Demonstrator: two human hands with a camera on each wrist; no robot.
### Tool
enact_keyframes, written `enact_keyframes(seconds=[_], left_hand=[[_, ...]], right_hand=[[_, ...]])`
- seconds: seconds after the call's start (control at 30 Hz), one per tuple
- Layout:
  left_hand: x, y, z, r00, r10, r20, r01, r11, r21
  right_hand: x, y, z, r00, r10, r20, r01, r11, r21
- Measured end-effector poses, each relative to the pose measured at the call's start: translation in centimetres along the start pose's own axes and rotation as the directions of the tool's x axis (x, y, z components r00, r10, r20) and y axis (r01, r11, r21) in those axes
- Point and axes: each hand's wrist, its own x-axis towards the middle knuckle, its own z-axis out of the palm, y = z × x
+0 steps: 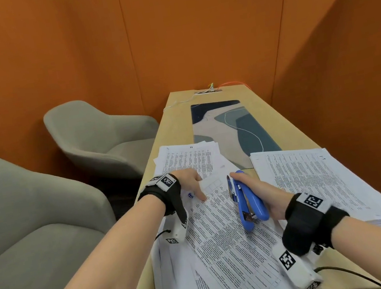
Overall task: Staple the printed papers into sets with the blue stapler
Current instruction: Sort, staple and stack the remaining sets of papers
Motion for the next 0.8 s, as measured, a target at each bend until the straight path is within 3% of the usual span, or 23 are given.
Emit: enact_keyframes(seconds=[0.1,0.2,0.27,0.33,0.4,0.5,0.53,0.6,0.67,0.73,0.8], left_hand=[[-0.2,-0.2,0.2,1.0,0.027,-0.014,-0.028,0.997,-0.067],[-0.3,0.0,0.8,0.991,0.033,-0.131,-0.013,0.989,0.146],[-0.9,0.2,1.6,0.944,0.092,-0.318,0.023,0.941,0.339],[-2.2,-0.2,2.5,0.883,0.2,-0.425,-0.016,0.917,0.398],[-3.2,-1.1,3.3,0.914,0.247,-0.323,-0.109,0.914,0.392],[-3.6,-2.4,4.5,0.995,0.087,-0.048,-0.059,0.907,0.417],[-3.4,-2.7,4.8,1.0,0.013,0.003,-0.013,0.895,0.446],[-3.2,-2.8,5.3,0.996,-0.073,0.044,0.043,0.873,0.485],[-3.2,-2.8,5.4,0.993,-0.1,0.058,0.057,0.859,0.509],[-3.2,-2.7,5.5,0.992,-0.111,0.062,0.063,0.851,0.521],[-3.2,-2.7,5.6,0.991,-0.12,0.058,0.071,0.844,0.532]], right_hand=[[-0.2,-0.2,-0.1,1.0,0.003,0.008,-0.004,0.999,0.045],[-0.1,-0.5,-0.3,1.0,0.026,-0.01,-0.025,0.995,0.096],[0.2,-0.8,-0.8,0.995,0.094,-0.037,-0.089,0.991,0.104],[0.4,-1.4,-1.1,0.984,0.153,-0.088,-0.149,0.987,0.059],[0.6,-2.2,-0.9,0.983,0.15,-0.107,-0.153,0.988,-0.027],[1.2,-2.9,0.5,0.985,0.11,-0.13,-0.146,0.94,-0.31],[1.4,-2.9,1.1,0.988,0.062,-0.139,-0.123,0.86,-0.495],[1.5,-2.7,2.3,0.993,-0.069,-0.099,-0.045,0.549,-0.835],[1.4,-2.4,3.3,0.991,-0.128,-0.043,-0.003,0.297,-0.955],[1.5,-2.0,4.1,0.987,-0.158,-0.017,0.006,0.149,-0.989],[1.5,-2.0,4.7,0.987,-0.161,0.002,0.014,0.074,-0.997]])
